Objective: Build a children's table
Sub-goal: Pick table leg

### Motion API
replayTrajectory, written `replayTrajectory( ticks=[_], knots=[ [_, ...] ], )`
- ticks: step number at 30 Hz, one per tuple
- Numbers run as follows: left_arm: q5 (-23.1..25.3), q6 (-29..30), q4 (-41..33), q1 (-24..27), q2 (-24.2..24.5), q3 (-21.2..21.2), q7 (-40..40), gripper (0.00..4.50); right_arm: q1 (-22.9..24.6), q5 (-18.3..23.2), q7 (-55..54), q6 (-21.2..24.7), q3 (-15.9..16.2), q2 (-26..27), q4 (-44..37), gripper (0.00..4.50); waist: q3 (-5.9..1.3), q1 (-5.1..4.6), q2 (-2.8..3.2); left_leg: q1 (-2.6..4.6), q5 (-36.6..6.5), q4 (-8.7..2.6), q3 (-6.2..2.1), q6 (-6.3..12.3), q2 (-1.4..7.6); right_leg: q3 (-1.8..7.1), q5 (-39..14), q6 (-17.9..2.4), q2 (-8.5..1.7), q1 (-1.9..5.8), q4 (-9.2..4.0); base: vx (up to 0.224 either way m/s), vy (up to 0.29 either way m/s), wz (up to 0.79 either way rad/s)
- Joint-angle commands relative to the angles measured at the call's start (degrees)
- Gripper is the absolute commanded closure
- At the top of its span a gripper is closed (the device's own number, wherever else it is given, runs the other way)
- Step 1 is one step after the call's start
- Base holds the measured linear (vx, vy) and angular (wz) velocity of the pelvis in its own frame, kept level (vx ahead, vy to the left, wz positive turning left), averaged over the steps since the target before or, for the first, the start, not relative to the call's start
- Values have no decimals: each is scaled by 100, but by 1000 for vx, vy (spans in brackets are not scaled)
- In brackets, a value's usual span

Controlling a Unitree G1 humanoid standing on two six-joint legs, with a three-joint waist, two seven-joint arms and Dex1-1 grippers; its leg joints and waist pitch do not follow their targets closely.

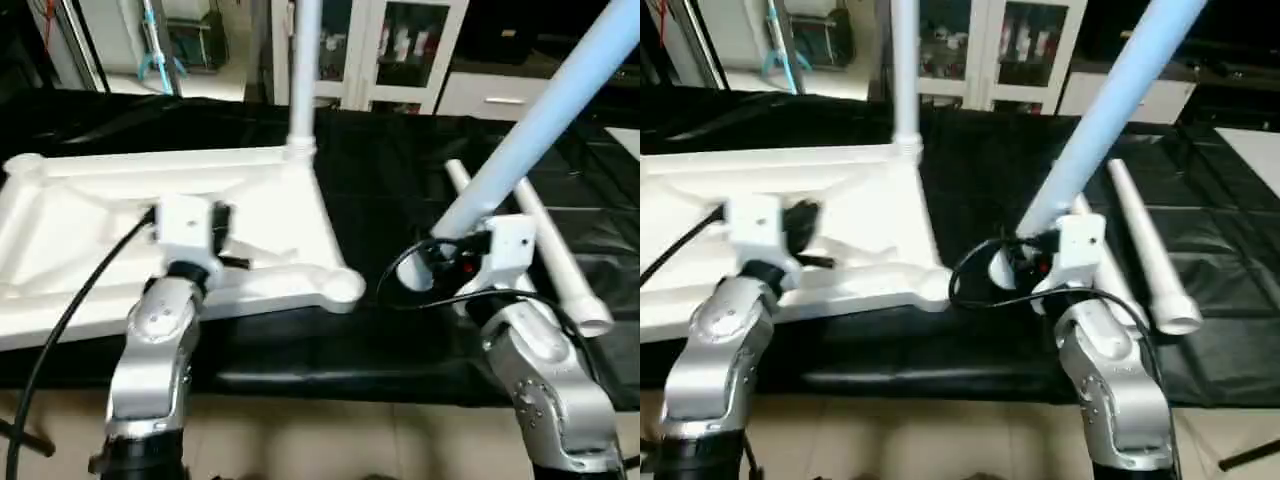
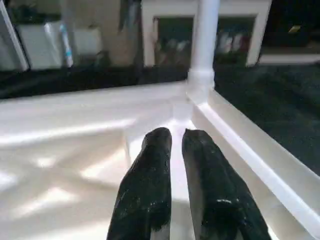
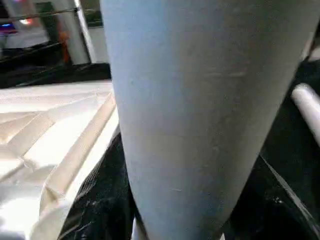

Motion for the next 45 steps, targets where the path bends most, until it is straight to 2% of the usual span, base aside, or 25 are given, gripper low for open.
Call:
replayTrajectory(
  ticks=[1, 3, 4, 5, 6, 7, 9, 17, 18, 21, 22, 23, 26, 27, 30, 31, 33, 35, 36, 37, 40, 41, 42, 43, 45],
  knots=[
    [149, 194, -345, 98, 25, -151, 52, 382, -176, 7, 317, -61, 126, -148, 261, 263, -311, 84, -39, -122, -974, 350, 103, 323, -742, 321, -1248, -1127, -727, 479, -1160, -17, -181, -9],
    [110, 284, -375, 134, -28, -170, 46, 382, -246, -124, 458, -102, 231, -312, 424, 263, -318, 100, 166, -58, -917, -127, -27, 501, -626, 414, -1696, -278, -761, 628, -1278, -55, -161, 3],
    [10, 0, -469, 188, 48, -367, -121, 382, -413, -333, 833, -209, 375, -680, 721, 263, -362, 55, 509, 207, 41, -1001, -884, 1259, 694, -34, -1230, 1419, -458, 548, -824, -61, -105, 11],
    [-38, -15, -478, 170, 61, -365, -157, 382, -429, -357, 853, -237, 381, -722, 713, 263, -483, 11, 578, 462, 434, -1139, -1215, 1707, 1293, 51, -1138, 1567, -514, 306, -107, -33, -111, -2],
    [-83, -21, -487, 148, 75, -362, -190, 382, -445, -381, 867, -266, 384, -764, 694, 263, -477, -57, 450, 665, 1025, -958, -1130, 1991, 1245, 276, -1012, 1396, -611, -133, 185, 6, -62, -5],
    [-124, 15, -507, 116, 61, -367, -197, 382, -451, -392, 886, -301, 363, -823, 656, 263, -418, 29, 203, 495, 2024, -484, -516, 1959, 262, 893, 593, 516, -846, -308, -37, -11, -126, 11],
    [-164, -84, -210, -72, 109, -467, -299, 382, -409, 104, 513, 34, -162, -552, 79, 263, -274, 249, 57, -9, 566, -469, -270, 957, -317, 1083, -136, 515, -1135, 260, -582, -90, -187, 20],
    [-59, -363, 135, 174, 56, -935, -406, 382, -239, 368, 7, 25, -610, -290, -458, 263, -46, -51, 164, 798, -3381, -1207, -251, -610, -113, 332, -4358, 755, -550, 313, -1196, -70, -79, 4],
    [-76, -339, 115, 205, 61, -940, -417, 382, -226, 362, 31, 7, -608, -296, -449, 263, 10, -204, 255, 853, -4259, -1388, -350, -629, 37, 61, -3683, 706, -433, 467, -1123, 0, 0, 0],
    [-74, -265, 6, 290, 187, -938, -498, 382, -120, 378, 36, 102, -622, -257, -416, 263, -2, -232, 272, 689, -5246, -1985, -420, -520, 312, 244, -1122, 448, -458, 794, -62, 0, 0, 0],
    [-75, -269, -20, 284, 221, -908, -505, 382, -95, 380, 77, 146, -582, -273, -432, 263, 6, -246, 38, 833, -4375, -1474, -265, -499, -67, 511, -2939, 392, -724, 592, -844, 0, 0, 0],
    [-56, -276, -42, 282, 261, -877, -498, 382, -78, 376, 115, 159, -528, -287, -442, 263, -43, -126, -54, 592, -2290, -803, -80, -288, -379, 735, -5385, 562, -1150, 782, -1343, 103, -59, -8],
    [-95, -178, -81, 228, 274, -752, -430, 382, -100, 395, 154, 264, -429, -309, -399, 263, -166, 70, -63, 70, -527, -596, -225, 62, -335, 1035, -4894, 299, -1297, 1189, -1240, 74, -13, -6],
    [-119, -141, -87, 195, 268, -706, -387, 382, -128, 406, 188, 286, -399, -330, -351, 263, -189, 57, 77, 180, -42, -987, -166, 40, -254, 592, -3515, -121, -818, 1063, -1084, 111, -14, -4],
    [-153, -67, -170, 143, 255, -659, -225, 382, -258, 390, 384, 198, -310, -441, -103, 263, -299, -92, 276, 614, -340, -1280, -415, 322, 42, 299, -1470, -315, -395, 782, -647, 132, 43, -1],
    [-132, -42, -184, 140, 276, -653, -188, 382, -318, 354, 417, 183, -278, -456, -25, 263, -432, -334, 314, 1276, 393, -1243, -885, 1370, 355, 226, -534, -210, -338, 222, -149, 165, 59, 6],
    [-30, 8, -282, 250, 287, -658, -102, 382, -424, 292, 534, 165, -186, -503, 108, 263, -416, -313, 139, 1371, 1405, -1155, -1007, 2393, 532, 409, -467, 458, -523, -113, 78, 154, 29, 8],
    [36, 34, -384, 306, 329, -646, -74, 382, -516, 356, 618, 266, -144, -492, 185, 263, -325, 31, -256, 69, 261, -528, -258, 1882, -830, 937, 488, 280, -1033, 1012, -792, 128, -32, 13],
    [24, 55, -409, 315, 322, -631, -65, 382, -515, 342, 638, 248, -119, -499, 180, 263, -325, 31, -256, 69, 261, -528, -258, 1882, -830, 937, 488, 280, -1033, 1012, -792, 176, -58, 41],
    [-2, 108, -473, 337, 307, -597, -42, 382, -508, 328, 703, 219, -56, -508, 168, 263, -363, 212, -159, -350, 4, -98, -443, 861, -512, 665, 296, 626, -1727, 1368, -950, 111, -33, 41],
    [-47, 181, -528, 343, 318, -568, -12, 382, -451, 323, 834, 164, 72, -544, 146, 263, -272, 181, 116, -219, 557, -671, -475, 676, -293, -29, -326, 288, -1277, 1430, -1083, 119, 13, 52],
    [-49, 186, -528, 324, 341, -564, -2, 382, -427, 345, 888, 131, 104, -541, 124, 263, -281, -25, 330, 448, 652, -1126, -993, 1681, -296, -470, -907, 402, -170, 1126, -415, 193, 78, 57],
    [-47, 193, -533, 317, 349, -563, 1, 382, -422, 353, 907, 120, 113, -539, 118, 263, -281, -25, 330, 448, 652, -1126, -993, 1681, -296, -470, -907, 402, -170, 1126, -415, 218, 59, 41],
    [-43, 191, -546, 299, 377, -546, 5, 382, -397, 464, 951, 181, 91, -498, 100, 263, -383, -144, 269, 1111, 244, -1074, -1273, 1869, 373, 117, -1204, 447, -236, 245, 315, 218, 59, 41],
    [-100, 152, -562, 299, 383, -481, -27, 382, -359, 545, 1040, 223, 114, -506, 113, 263, -388, 55, 221, 933, 2469, -927, -1060, 1778, 186, 297, -462, 1005, -236, -69, 476, 126, 54, 19]
  ],
)
